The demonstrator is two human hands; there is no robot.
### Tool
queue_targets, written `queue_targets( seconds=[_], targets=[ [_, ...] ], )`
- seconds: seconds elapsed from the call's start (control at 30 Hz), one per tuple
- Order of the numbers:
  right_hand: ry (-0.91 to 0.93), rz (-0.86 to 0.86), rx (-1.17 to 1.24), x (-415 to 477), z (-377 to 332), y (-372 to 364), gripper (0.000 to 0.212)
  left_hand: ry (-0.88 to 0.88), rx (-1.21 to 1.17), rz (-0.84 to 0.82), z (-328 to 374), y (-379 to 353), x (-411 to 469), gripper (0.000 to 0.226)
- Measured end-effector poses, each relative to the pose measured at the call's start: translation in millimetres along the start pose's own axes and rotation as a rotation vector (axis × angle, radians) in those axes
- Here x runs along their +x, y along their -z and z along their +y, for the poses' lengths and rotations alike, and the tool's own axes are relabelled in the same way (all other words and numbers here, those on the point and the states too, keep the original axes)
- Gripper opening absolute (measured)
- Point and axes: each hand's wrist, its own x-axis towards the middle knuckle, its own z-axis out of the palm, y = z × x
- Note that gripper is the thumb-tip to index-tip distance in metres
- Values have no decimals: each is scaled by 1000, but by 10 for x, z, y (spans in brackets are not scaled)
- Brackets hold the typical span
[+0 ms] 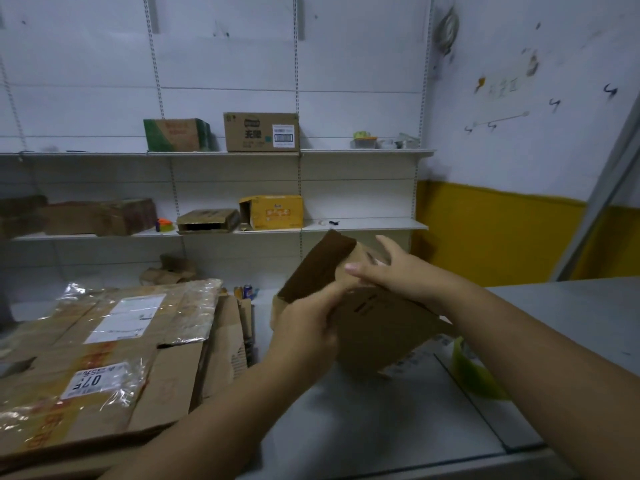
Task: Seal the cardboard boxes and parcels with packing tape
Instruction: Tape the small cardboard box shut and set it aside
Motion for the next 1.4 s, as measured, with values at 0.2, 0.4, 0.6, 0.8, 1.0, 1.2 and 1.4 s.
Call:
queue_targets(
  seconds=[0.2,0.4,0.6,0.8,1.0,1.2,1.4],
  targets=[
    [81,144,254,-106,249,69,73,-84,-119,-27,131,42,-51,37],
    [328,197,756,-206,507,220,44,491,-606,240,-309,492,95,47],
    [441,215,808,-260,660,31,48,608,-978,-365,-290,422,-6,99],
    [409,173,793,-258,742,-108,77,520,-841,-322,-201,337,57,97],
    [370,-17,819,-297,769,-182,109,504,-853,-222,-262,367,133,91],
    [161,-172,749,-330,697,-152,94,504,-802,-238,-350,387,141,69],
    [92,-391,555,-338,619,-19,135,523,-766,-247,-387,409,77,92]
  ],
)
